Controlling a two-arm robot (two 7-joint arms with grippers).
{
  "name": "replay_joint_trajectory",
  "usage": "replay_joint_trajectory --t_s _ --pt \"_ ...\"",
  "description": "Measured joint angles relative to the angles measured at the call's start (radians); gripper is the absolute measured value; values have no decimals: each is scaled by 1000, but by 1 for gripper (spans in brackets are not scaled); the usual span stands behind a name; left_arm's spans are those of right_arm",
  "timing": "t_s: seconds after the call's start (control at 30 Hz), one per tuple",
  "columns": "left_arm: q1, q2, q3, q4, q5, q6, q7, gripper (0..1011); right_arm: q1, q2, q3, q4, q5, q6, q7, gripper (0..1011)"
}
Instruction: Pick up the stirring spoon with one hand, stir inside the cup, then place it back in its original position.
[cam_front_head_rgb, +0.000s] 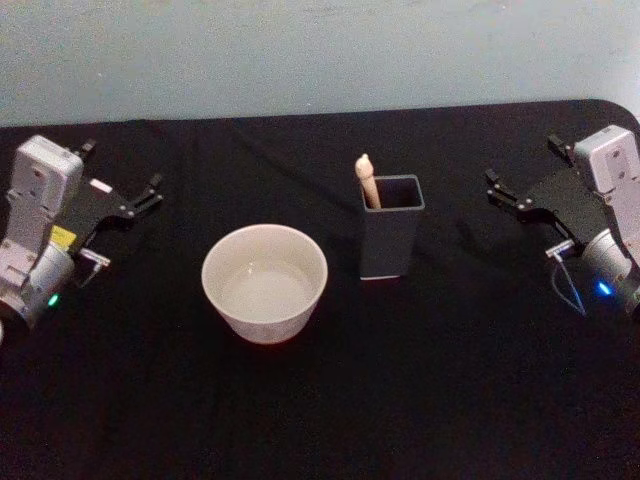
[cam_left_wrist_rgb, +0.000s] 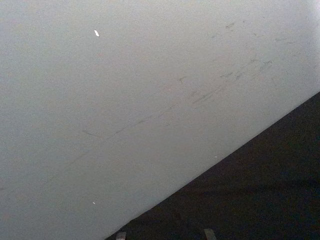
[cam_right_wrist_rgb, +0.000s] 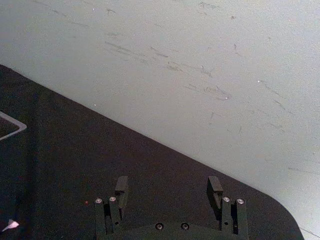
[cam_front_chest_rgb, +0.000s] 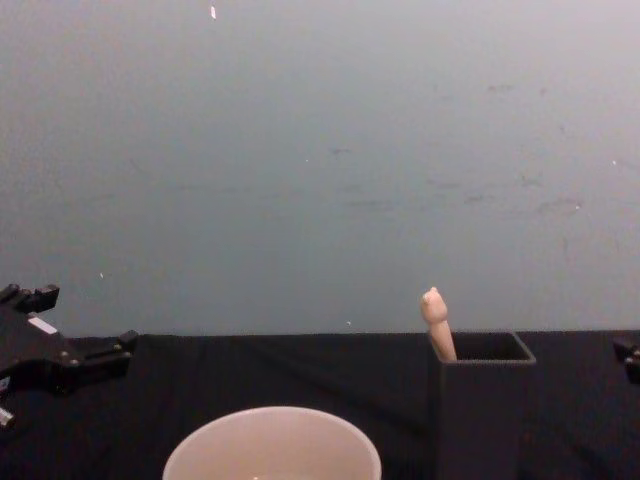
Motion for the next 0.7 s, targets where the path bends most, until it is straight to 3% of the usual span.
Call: replay_joint_trajectory --t_s 0.43,0.7 --pt "0 0 0 0 0 0 0 1001 0 0 0 0 0 0 0 1002" --pt "0 0 0 0 0 0 0 1001 -15 0 26 -36 22 9 43 1002"
